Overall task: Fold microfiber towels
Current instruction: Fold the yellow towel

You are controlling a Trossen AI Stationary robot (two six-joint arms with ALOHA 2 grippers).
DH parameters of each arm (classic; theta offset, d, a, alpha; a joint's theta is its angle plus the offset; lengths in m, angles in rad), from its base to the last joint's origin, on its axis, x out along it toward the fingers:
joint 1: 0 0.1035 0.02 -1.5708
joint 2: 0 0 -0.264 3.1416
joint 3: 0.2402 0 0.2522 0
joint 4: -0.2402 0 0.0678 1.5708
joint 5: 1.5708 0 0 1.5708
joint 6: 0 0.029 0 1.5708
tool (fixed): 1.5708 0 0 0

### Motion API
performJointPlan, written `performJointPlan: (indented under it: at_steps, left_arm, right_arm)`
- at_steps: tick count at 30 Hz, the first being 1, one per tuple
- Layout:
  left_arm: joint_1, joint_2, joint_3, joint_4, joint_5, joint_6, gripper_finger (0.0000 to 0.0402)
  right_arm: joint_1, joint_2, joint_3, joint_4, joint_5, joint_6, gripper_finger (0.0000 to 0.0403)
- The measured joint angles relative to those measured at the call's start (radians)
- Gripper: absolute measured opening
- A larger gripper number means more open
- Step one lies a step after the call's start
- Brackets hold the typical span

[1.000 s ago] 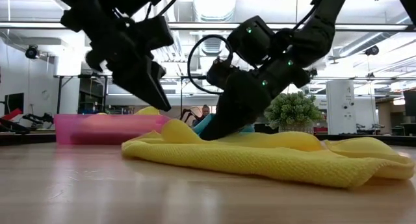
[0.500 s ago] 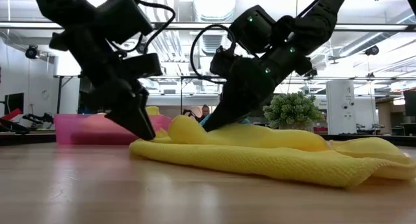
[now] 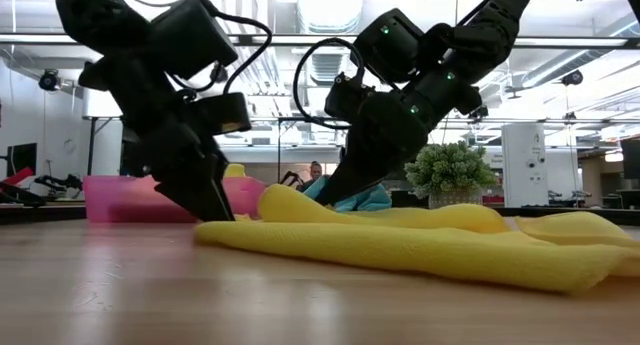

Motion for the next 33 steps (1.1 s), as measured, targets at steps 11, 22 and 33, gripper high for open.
performJointPlan:
  at_steps: [11,22,33]
  left_arm:
    - [-0.02,0.001,-0.001,-0.032,0.06,-0.028,0.0115]
    - [-0.02,0.002,-0.002,-0.03,0.055,-0.035,0.0115]
    - [-0.02,0.003,-0.003,-0.031,0.053,-0.035,0.0115]
  right_arm:
    - [0.006,-0.031,0.0,-0.015,-0.019,0.013,0.0109]
    - [0.044,-0.004,-0.001,0.012,0.099,-0.013,0.0161]
    - [0.045,0.024,-0.001,0.057,0.134,-0.052,0.0021]
